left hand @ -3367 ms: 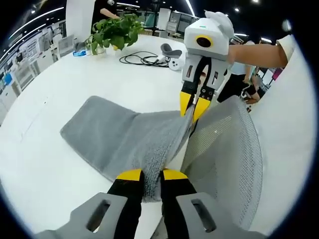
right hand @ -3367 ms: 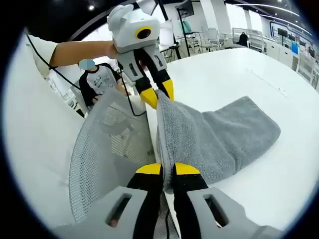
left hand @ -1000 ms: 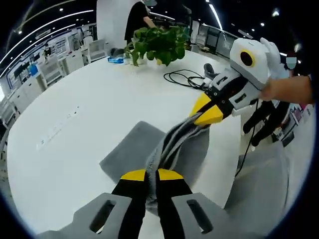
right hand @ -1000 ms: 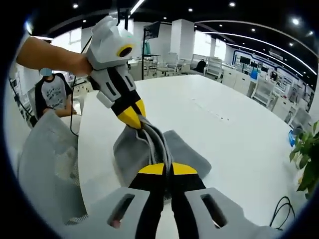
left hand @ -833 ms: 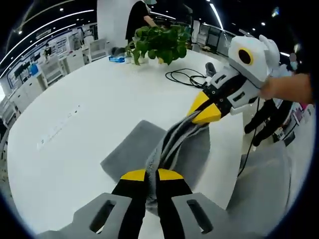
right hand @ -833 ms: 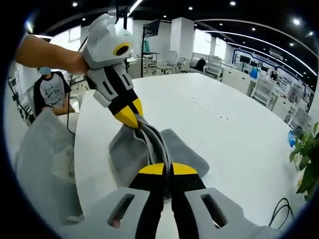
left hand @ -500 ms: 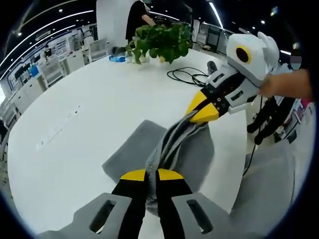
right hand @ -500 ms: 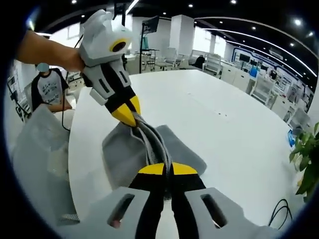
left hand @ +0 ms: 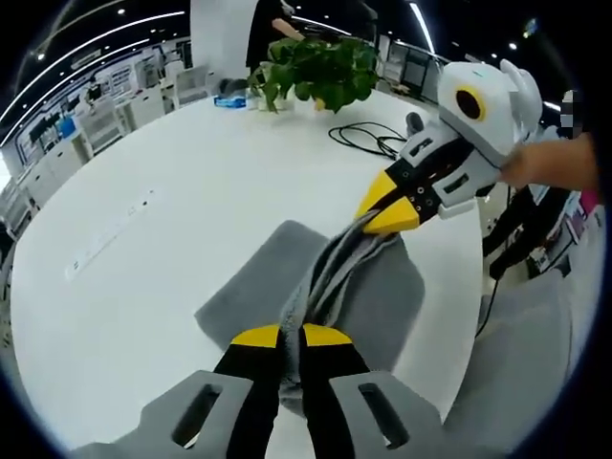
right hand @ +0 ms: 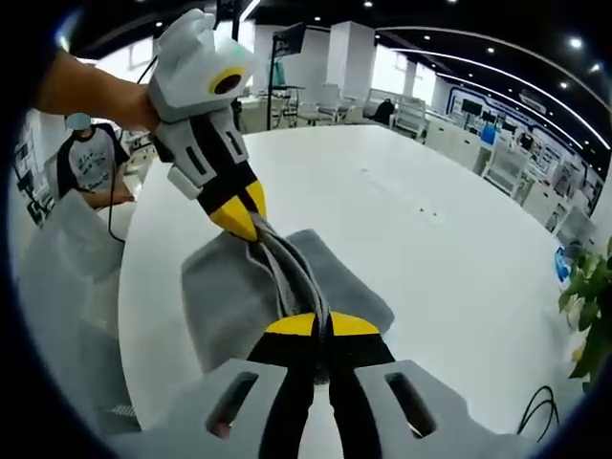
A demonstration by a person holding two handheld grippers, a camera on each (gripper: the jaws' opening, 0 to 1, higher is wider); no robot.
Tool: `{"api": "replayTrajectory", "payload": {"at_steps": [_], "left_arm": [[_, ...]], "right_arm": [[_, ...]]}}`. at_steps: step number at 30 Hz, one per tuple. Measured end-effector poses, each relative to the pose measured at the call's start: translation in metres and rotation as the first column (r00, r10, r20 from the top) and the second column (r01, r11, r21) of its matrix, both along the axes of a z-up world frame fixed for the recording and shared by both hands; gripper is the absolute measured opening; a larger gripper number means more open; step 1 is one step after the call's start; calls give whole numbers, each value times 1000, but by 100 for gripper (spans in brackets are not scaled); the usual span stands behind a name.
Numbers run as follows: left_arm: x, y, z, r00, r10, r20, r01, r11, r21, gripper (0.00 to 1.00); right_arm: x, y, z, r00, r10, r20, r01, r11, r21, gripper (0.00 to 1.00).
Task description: Fold the towel on the table until its edges align and the towel forms a compact rectangular stack.
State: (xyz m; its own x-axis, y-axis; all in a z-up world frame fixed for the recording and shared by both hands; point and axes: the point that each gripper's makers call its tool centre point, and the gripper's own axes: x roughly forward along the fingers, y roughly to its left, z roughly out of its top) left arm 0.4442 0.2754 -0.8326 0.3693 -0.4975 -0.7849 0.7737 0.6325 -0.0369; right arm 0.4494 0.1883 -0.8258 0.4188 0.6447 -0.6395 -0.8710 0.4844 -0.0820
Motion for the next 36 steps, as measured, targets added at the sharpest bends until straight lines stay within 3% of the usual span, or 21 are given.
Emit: {"api": "replayTrajectory", "payload": {"at_steps": [14,36], "left_arm": [[9,-1,-24,1000,0,-20,1,1000,26,6],[23,2,-46,999,26,-20,-24,998,53,8]], "right_arm": [[10,-2,-25,1000,-11,-14,10,999,-39,1],[27,-2,-51,999,-25,-41,22,996,-85,2]]}}
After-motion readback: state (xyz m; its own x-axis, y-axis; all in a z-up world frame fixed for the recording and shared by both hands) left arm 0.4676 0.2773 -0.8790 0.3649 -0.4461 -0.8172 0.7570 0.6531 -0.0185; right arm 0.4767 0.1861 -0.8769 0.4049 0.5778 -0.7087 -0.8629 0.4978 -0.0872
